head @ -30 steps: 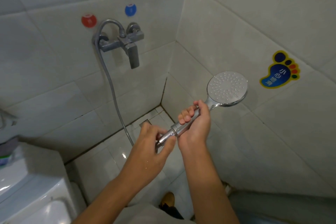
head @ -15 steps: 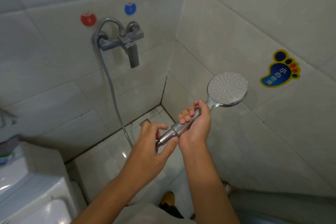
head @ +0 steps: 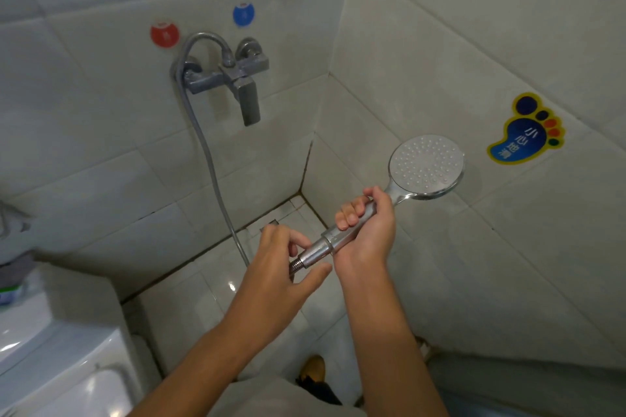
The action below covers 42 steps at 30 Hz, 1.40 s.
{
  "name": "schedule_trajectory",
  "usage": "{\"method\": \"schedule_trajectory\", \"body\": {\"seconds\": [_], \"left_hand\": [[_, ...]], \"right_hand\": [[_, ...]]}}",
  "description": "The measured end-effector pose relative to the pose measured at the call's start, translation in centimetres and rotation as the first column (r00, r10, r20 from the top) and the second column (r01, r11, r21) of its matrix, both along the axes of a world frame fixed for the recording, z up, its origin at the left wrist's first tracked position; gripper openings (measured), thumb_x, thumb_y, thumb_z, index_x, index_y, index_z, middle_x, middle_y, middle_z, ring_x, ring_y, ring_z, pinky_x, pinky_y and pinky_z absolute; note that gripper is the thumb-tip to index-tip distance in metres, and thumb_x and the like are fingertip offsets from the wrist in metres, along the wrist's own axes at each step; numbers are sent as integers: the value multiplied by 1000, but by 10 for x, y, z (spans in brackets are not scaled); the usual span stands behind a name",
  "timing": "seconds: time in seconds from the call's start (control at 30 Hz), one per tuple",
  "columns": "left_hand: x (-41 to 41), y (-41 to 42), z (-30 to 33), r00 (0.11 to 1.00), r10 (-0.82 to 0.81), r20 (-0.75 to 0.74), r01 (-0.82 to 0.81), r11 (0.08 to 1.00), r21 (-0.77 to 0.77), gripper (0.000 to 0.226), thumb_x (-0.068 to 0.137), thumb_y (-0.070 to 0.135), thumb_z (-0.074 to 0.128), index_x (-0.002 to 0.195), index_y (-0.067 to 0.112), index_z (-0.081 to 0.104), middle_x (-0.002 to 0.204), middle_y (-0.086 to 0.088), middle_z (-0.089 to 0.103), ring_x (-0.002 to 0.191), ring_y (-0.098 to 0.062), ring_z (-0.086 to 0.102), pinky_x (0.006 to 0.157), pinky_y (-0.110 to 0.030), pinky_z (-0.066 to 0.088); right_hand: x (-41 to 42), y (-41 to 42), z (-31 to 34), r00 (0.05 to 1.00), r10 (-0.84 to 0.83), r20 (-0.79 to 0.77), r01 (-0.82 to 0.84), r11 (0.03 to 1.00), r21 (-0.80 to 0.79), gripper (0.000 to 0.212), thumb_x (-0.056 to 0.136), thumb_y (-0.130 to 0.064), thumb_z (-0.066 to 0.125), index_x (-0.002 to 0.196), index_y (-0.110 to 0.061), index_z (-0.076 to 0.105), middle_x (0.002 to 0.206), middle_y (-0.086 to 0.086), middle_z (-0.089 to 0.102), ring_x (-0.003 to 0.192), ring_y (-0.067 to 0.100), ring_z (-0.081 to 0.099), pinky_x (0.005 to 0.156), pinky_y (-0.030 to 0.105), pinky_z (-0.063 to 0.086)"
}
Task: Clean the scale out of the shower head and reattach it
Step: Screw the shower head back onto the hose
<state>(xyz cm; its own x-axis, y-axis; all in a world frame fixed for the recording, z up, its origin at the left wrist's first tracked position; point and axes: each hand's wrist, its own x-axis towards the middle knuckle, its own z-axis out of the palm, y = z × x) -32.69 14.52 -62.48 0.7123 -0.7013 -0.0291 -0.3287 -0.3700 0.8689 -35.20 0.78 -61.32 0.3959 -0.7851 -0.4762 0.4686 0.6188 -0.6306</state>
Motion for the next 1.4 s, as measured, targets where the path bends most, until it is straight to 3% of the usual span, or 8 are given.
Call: {"method": "schedule_trajectory", "body": {"seconds": [0.17, 0.33, 0.5, 0.67, 0.83, 0.97, 1.23, 1.4], "left_hand": [[2, -5, 4, 999, -41, -5, 41, 999, 33, 23, 94, 44, 41, 96, 32, 60, 88, 7, 44, 79, -2, 48, 67, -10, 40], [4, -5, 4, 1000, -15, 10, 15, 1000, 0, 10, 88, 34, 61, 93, 26, 57, 91, 9, 44, 79, -2, 48, 65, -8, 41], [6, -4, -1, 999, -4, -35, 3, 1000, -3, 28, 80, 37, 70, 99, 32, 51, 93, 7, 46, 71, -6, 48, 60, -13, 44], [5, -7, 3, 998, -54, -19, 55, 996, 70, 39, 92, 50, 36, 100, 24, 63, 88, 8, 43, 81, -2, 47, 63, -14, 39], [8, -6, 3, 999, -26, 24, 26, 1000, 5, 12, 88, 35, 61, 93, 25, 59, 90, 10, 43, 81, -2, 49, 68, -8, 41], [7, -6, 2, 1000, -19, 0, 19, 1000, -4, 26, 81, 32, 72, 96, 29, 52, 93, 9, 45, 75, -4, 48, 62, -11, 43], [5, -8, 4, 999, -46, -13, 46, 999, 22, 26, 94, 44, 41, 83, 30, 60, 86, 6, 44, 79, -6, 48, 65, -14, 41], [6, -5, 3, 1000, 1, 13, -1, 1000, -13, 12, 86, 33, 65, 94, 25, 61, 91, 9, 44, 83, -6, 49, 69, -9, 42]], "right_hand": [[4, -2, -1, 1000, -2, 9, 2, 1000, 5, 12, 93, -20, 52, 82, -15, 48, 55, -4, 38, 40, 9, 32, 35, 22, 30], [2, -4, -3, 1000, 2, -1, -2, 1000, -2, 13, 93, -22, 52, 82, -15, 49, 56, -4, 39, 42, 9, 33, 36, 21, 31], [5, -5, -4, 1000, 0, -12, 0, 1000, 1, 12, 92, -22, 53, 83, -15, 49, 56, -4, 39, 42, 9, 33, 36, 22, 31], [7, -5, -4, 1000, 5, -15, -5, 1000, 1, 11, 92, -21, 53, 83, -15, 49, 56, -4, 39, 42, 9, 33, 36, 22, 30], [7, -6, -4, 1000, 2, -20, -2, 1000, -2, 11, 91, -20, 53, 82, -15, 49, 56, -4, 39, 42, 9, 33, 36, 22, 30], [7, -7, -4, 1000, 2, -19, -2, 1000, 0, 12, 92, -20, 53, 81, -15, 48, 55, -4, 39, 41, 9, 33, 36, 22, 31], [6, -7, -4, 1000, 0, -2, 0, 1000, 4, 12, 92, -20, 52, 82, -15, 48, 56, -4, 38, 41, 9, 33, 35, 21, 30], [4, -7, -5, 1000, -6, 3, 6, 1000, 0, 13, 92, -20, 53, 81, -15, 49, 56, -4, 38, 41, 9, 33, 35, 21, 31]]}}
